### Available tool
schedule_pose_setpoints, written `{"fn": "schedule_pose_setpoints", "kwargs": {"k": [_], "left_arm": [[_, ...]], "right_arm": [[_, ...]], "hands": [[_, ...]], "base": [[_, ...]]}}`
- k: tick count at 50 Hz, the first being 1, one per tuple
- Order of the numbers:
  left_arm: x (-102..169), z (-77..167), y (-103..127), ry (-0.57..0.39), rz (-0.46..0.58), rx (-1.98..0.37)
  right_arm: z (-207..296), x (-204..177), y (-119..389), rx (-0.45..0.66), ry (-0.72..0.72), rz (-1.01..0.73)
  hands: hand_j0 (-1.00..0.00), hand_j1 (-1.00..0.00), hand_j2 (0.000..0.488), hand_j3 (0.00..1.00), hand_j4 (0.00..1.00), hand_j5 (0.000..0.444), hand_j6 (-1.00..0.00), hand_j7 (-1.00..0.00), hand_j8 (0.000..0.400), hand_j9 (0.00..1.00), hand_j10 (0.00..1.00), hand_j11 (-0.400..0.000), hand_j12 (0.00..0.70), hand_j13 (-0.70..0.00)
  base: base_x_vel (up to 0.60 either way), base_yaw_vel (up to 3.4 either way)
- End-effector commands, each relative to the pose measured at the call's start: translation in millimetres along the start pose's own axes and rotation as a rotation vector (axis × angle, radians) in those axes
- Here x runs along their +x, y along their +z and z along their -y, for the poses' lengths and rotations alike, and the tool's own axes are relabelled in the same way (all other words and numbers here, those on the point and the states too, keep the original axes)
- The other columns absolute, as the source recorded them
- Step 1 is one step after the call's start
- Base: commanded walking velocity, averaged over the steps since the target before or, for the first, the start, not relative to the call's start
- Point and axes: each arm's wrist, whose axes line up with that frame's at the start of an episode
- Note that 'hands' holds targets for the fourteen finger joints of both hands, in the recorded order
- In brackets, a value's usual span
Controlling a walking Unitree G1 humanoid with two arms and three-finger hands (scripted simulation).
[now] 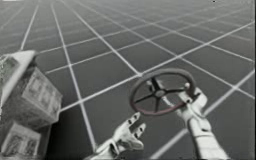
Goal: Pick up and drop off the object
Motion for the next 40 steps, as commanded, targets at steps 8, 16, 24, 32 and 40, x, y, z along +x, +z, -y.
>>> {"fn": "schedule_pose_setpoints", "kwargs": {"k": [8,16,24,32,40], "left_arm": [[-11.2,-7.7,0.9,0.019,0.043,-0.023],[-11.2,-7.7,0.9,0.019,0.043,-0.023],[-11.2,-7.7,0.9,0.019,0.043,-0.023],[-11.2,-7.7,0.9,0.019,0.043,-0.023],[-11.2,-7.7,0.9,0.019,0.043,-0.023]], "right_arm": [[-30.3,-14.6,5.2,0.002,0.091,0.02],[-30.3,-14.6,5.2,0.002,0.091,0.02],[-30.3,-14.6,5.2,0.002,0.091,0.02],[-30.3,-14.6,5.2,0.002,0.091,0.02],[-30.3,-14.6,5.2,0.002,0.091,0.02]], "hands": [[0.0,0.0,0.0,1.0,1.0,0.0,0.0,0.0,0.0,1.0,1.0,-0.4,0.0,-0.7],[0.0,0.0,0.0,1.0,1.0,0.0,0.0,0.0,0.0,1.0,1.0,-0.4,0.0,-0.7],[0.0,0.0,0.0,1.0,1.0,0.0,0.0,0.0,0.0,1.0,1.0,-0.4,0.0,-0.7],[0.0,0.0,0.0,1.0,1.0,0.0,0.0,0.0,0.0,1.0,1.0,-0.4,0.0,-0.7],[0.0,0.0,0.0,1.0,1.0,0.0,0.0,0.0,0.0,1.0,1.0,-0.4,0.0,-0.7]], "base": [[0.11,3.14],[0.13,2.43],[0.16,1.86],[0.18,1.36],[0.2,0.97]]}}
